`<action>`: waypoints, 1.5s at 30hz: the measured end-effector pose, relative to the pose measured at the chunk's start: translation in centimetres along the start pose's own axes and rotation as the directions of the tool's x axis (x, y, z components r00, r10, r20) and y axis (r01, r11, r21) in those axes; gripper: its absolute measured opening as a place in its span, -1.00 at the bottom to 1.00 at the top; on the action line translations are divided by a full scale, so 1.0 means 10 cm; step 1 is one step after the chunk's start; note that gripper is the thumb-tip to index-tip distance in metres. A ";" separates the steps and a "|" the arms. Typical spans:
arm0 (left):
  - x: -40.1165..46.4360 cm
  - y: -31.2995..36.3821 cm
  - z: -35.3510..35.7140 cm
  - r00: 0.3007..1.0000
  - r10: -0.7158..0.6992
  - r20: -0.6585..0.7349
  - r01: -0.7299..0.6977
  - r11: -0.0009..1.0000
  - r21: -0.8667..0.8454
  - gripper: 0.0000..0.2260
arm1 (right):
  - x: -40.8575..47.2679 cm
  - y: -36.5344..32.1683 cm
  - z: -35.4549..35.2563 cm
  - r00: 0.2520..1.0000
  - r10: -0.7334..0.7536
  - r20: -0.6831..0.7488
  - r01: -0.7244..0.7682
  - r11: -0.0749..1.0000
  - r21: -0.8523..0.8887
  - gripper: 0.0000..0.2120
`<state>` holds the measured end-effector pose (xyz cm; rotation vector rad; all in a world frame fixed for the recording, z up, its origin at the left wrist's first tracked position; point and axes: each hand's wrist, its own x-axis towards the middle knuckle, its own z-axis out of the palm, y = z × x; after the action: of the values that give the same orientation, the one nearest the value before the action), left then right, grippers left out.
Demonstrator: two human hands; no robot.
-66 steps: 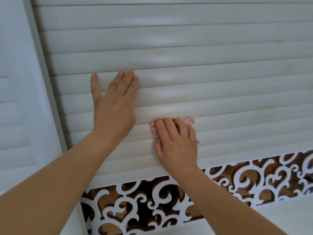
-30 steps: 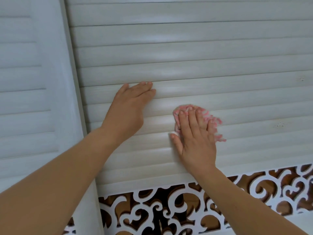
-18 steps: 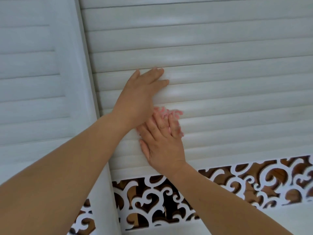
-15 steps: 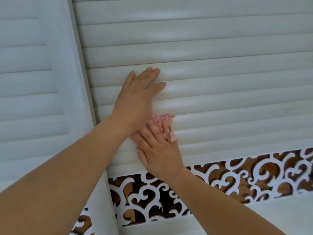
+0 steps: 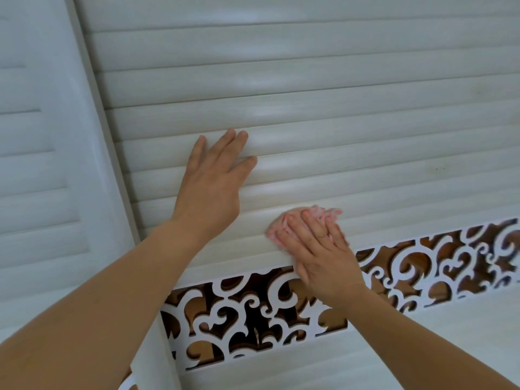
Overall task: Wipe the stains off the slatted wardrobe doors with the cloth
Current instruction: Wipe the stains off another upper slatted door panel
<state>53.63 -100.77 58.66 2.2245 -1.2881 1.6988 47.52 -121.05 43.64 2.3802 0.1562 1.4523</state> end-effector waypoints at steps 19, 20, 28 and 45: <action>0.28 0.61 0.08 1.000 -0.024 -0.003 0.025 0.996 0.080 -0.51 | -0.01 0.70 -0.54 0.784 0.617 0.064 -0.581 0.694 0.424 -0.42; 0.35 0.69 0.10 1.000 0.008 0.010 -0.009 0.997 0.082 -0.47 | 0.03 0.66 -0.55 0.812 0.581 0.056 -0.538 0.707 0.459 -0.44; 0.73 1.15 0.24 0.995 0.002 0.095 -0.014 0.992 0.125 -0.26 | 0.19 0.95 -0.49 0.885 0.440 -0.155 -0.370 0.864 0.343 -0.69; 0.99 1.64 0.23 0.931 -0.056 0.360 -0.022 0.978 0.210 -0.15 | 0.09 1.39 -0.65 0.746 0.664 -0.035 -0.569 0.664 0.485 -0.81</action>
<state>45.44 -118.21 59.04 2.7716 -1.1894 1.5276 41.01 -132.25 51.95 2.7999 -0.3679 2.1900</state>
